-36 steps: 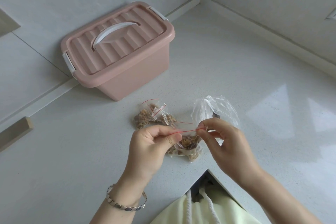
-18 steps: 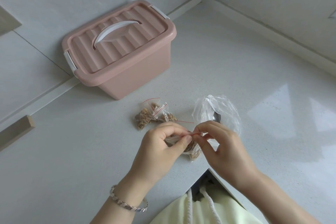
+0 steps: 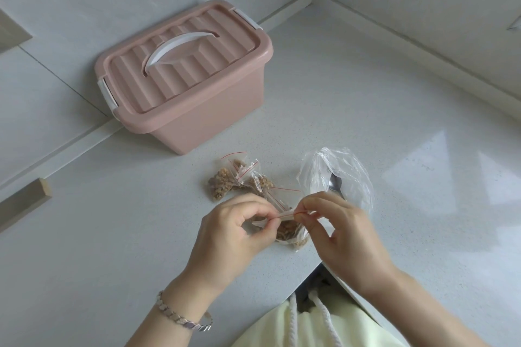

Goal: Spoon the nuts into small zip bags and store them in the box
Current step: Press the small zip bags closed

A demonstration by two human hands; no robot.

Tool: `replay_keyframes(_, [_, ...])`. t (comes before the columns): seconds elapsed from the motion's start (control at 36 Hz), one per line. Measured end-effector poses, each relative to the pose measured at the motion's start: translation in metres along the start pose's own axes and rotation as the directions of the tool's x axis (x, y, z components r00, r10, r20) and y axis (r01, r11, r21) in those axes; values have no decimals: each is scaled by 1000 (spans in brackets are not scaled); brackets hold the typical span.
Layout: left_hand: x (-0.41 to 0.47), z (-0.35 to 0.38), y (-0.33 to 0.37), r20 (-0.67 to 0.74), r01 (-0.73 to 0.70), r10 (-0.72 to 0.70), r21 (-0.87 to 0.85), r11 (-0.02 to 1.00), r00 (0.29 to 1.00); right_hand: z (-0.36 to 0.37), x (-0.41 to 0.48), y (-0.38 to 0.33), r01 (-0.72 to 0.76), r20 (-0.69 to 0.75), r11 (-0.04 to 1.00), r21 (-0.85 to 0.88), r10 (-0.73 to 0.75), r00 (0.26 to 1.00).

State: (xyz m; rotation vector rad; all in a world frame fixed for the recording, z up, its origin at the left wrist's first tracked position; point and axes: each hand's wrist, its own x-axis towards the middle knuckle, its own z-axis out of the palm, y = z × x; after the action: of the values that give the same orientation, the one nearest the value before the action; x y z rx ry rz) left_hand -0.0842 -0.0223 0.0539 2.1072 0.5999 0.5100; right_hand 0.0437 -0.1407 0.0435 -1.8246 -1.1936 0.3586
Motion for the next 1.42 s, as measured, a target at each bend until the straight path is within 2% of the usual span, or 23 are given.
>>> replay_keyframes(0.22, [-6, -15, -22, -8, 75, -75, -15, 997, 997, 13, 0, 1, -91, 58, 996, -3, 91, 994])
replay_keyframes(0.44, [-13, -17, -50, -63, 215, -208, 143, 966, 976, 34, 4, 8, -213, 183, 974, 79, 196, 963])
replay_keyframes(0.56, [-11, -10, -67, -42, 429, -427, 116, 896, 903, 55, 5, 22, -322, 242, 946, 50, 301, 923])
replay_keyframes(0.61, [-5, -5, -79, -5, 523, -523, 14, 852, 852, 67, 6, 36, -360, 258, 933, -14, 351, 900])
replay_keyframes(0.67, [4, -1, -91, -20, 557, -560, -78, 827, 828, 77, 6, 51, -390, 270, 916, -97, 402, 875])
replay_keyframes(0.75, [23, 6, -103, -87, 567, -569, -50, 822, 818, 82, 6, 67, -434, 279, 882, -183, 470, 837])
replay_keyframes(0.83, [46, 13, -112, -142, 584, -572, 68, 809, 808, 81, 4, 72, -424, 285, 888, -179, 459, 841])
replay_keyframes(0.97, [74, 35, -126, -120, 583, -578, 326, 744, 807, 70, -2, 74, -436, 291, 886, -156, 463, 837])
replay_keyframes(1.06, [78, 42, -129, -149, 588, -583, 396, 705, 799, 62, -6, 75, -456, 276, 880, -131, 474, 836])
replay_keyframes(1.14, [76, 44, -127, -172, 572, -551, 377, 729, 816, 55, -8, 76, -471, 258, 874, -120, 486, 835])
replay_keyframes(1.19, [73, 42, -120, -162, 527, -503, 331, 783, 849, 50, -7, 76, -480, 242, 871, -106, 491, 837])
replay_keyframes(1.28, [64, 36, -98, -124, 435, -417, 246, 866, 901, 44, -4, 71, -460, 206, 886, -64, 462, 862])
replay_keyframes(1.42, [47, 17, -64, -133, 317, -305, 85, 944, 943, 28, 11, 49, -408, 128, 909, 81, 396, 909])
